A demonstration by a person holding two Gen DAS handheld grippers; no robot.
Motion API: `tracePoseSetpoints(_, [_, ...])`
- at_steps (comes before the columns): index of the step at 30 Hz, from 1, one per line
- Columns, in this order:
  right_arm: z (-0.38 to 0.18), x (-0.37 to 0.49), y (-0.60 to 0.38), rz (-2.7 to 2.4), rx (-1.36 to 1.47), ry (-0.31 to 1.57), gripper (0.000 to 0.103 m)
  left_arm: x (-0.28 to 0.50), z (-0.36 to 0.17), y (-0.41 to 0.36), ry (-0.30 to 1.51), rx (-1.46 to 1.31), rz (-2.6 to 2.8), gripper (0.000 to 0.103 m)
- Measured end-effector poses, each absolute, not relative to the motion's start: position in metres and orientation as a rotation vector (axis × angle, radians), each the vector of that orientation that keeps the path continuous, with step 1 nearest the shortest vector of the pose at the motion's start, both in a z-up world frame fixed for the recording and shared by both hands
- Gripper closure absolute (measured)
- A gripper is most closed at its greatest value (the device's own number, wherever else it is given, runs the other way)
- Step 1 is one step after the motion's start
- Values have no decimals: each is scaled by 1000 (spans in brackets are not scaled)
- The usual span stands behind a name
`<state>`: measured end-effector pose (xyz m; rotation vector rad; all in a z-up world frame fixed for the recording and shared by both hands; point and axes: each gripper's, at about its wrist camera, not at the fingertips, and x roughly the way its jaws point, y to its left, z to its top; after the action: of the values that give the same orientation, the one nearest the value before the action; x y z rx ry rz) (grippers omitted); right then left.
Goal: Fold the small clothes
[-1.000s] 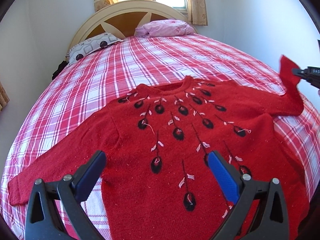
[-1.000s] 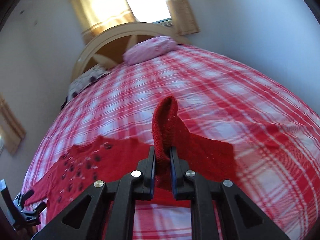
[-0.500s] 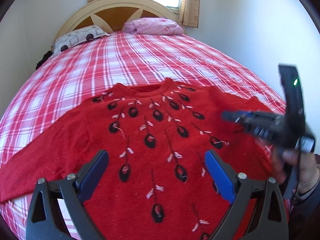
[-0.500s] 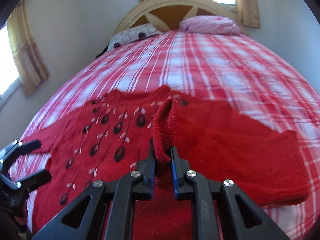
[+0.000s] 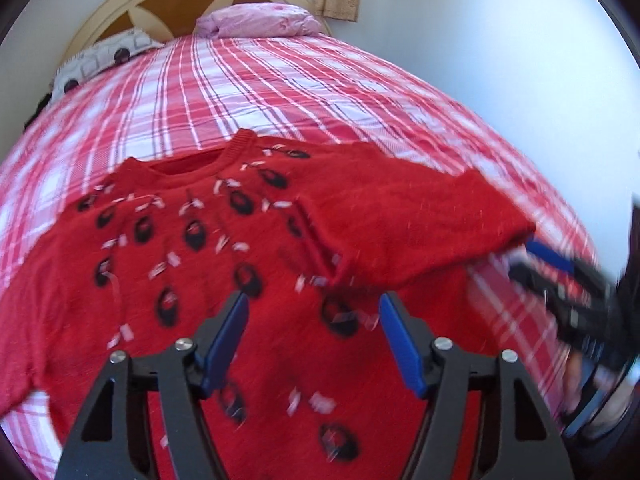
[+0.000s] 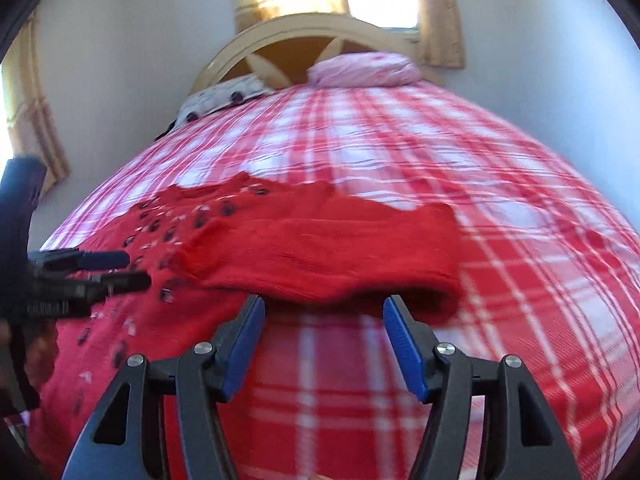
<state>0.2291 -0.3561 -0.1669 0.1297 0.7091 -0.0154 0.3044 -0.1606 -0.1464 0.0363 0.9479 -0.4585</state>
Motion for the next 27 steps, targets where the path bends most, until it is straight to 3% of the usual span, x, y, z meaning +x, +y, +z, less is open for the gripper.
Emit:
tracePoseSetpoints(6, [-167, 221, -369, -35, 133, 670, 40, 335, -164, -184, 1028, -29, -457, 36])
tracePoseSetpoints(7, [-167, 220, -370, -31, 136, 666, 40, 338, -167, -187, 1035, -29, -455, 45])
tracePoseSetpoints(11, [-169, 217, -370, -27, 134, 661, 40, 348, -177, -194, 1051, -65, -455, 60])
tracePoseSetpoints(13, [-171, 218, -370, -27, 134, 669, 40, 352, -177, -194, 1051, -79, -465, 91])
tracePoseSetpoints(27, [-175, 219, -366, -37, 112, 666, 40, 349, -134, -145, 926, -167, -436, 95])
